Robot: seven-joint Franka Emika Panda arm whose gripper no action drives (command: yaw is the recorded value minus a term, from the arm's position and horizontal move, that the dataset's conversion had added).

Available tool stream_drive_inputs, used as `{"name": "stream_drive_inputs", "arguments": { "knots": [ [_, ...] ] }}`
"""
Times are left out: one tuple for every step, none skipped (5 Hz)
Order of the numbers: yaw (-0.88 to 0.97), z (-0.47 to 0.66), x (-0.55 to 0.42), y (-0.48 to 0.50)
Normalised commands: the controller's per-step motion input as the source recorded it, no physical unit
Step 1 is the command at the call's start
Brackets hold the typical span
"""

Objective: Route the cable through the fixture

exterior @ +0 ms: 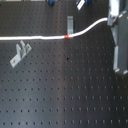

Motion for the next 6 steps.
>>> {"name": "stream_drive_inputs", "arguments": {
  "knots": [
    [0.24, 0.12, -0.253, 0.046],
    [0.2, 0.06, -0.169, 0.041],
    [0.0, 0.0, 0.0, 0.0],
    [0.06, -0.69, 0.006, 0.039],
    [0.0, -0.14, 0.012, 0.04],
    [0.01, 0.0, 0.0, 0.0]
  ]
}}
